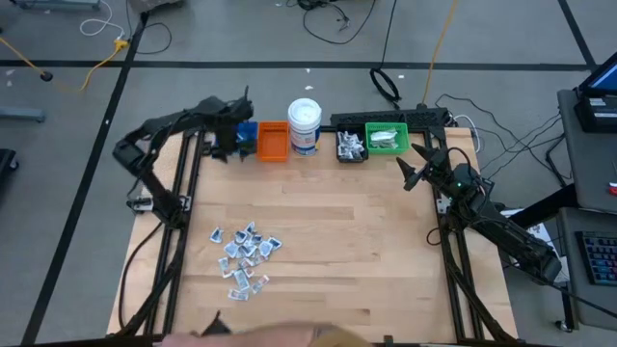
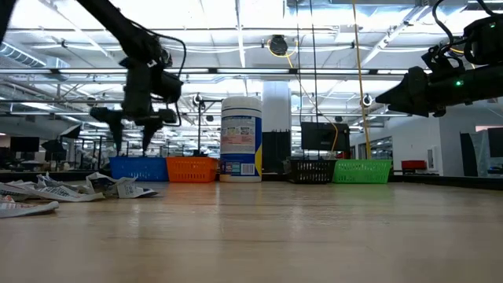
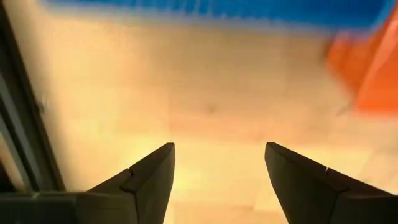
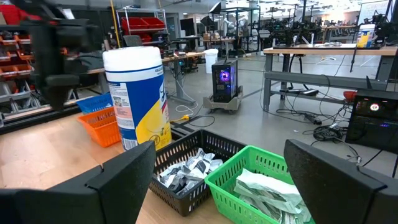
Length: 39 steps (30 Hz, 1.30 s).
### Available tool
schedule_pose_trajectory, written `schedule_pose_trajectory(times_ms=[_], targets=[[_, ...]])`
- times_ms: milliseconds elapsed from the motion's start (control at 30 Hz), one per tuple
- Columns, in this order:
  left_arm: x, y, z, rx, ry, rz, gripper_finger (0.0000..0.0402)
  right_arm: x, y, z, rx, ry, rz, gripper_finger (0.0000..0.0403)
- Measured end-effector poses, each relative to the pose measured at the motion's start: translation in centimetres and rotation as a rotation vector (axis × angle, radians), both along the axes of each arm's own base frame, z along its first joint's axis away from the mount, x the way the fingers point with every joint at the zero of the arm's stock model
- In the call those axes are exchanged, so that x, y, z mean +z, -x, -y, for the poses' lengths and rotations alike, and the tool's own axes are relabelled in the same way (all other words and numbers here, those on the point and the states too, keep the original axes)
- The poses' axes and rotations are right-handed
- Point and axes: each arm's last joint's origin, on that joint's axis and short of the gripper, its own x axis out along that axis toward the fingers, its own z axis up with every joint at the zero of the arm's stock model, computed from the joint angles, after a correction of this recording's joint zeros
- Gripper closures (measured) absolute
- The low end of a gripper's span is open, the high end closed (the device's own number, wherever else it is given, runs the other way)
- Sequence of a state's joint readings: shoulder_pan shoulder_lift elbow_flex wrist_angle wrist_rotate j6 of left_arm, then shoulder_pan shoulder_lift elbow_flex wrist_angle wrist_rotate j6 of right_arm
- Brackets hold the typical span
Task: Pick & Place First Aid Supplies
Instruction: Put the alcohol pad into the blue bin
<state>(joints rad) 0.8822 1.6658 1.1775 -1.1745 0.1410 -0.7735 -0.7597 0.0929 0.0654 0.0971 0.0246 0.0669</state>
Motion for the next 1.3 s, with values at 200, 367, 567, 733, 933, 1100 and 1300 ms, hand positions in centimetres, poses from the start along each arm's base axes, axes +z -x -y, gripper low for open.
schedule_pose_trajectory(times_ms=[200, 367, 567, 733, 933, 1100, 1300], targets=[[-0.2, 0.7, 5.7, -0.024, 0.017, -0.007, 0.0164, 0.0, 0.0, 0.0, 0.000, 0.000, 0.000, 0.0050], [-1.2, 1.5, 9.8, -0.047, 0.065, -0.026, 0.0165, 0.0, 0.0, 0.0, 0.000, 0.000, 0.000, 0.0050], [-2.5, 1.8, 13.3, -0.106, 0.123, -0.064, 0.0153, 0.0, 0.0, 0.0, 0.000, 0.000, 0.000, 0.0050], [-3.6, 1.8, 15.4, -0.160, 0.153, -0.120, 0.0149, 0.0, 0.0, 0.0, 0.000, 0.000, 0.000, 0.0050], [-4.9, 1.4, 17.1, -0.213, 0.164, -0.184, 0.0157, 0.0, 0.0, 0.0, 0.000, 0.000, 0.000, 0.0050], [-6.1, 0.6, 18.3, -0.255, 0.183, -0.206, 0.0159, 0.0, 0.0, 0.0, 0.000, 0.000, 0.000, 0.0050], [-7.1, 0.1, 19.6, -0.294, 0.223, -0.262, 0.0152, 0.0, 0.0, 0.0, 0.000, 0.000, 0.000, 0.0050]])
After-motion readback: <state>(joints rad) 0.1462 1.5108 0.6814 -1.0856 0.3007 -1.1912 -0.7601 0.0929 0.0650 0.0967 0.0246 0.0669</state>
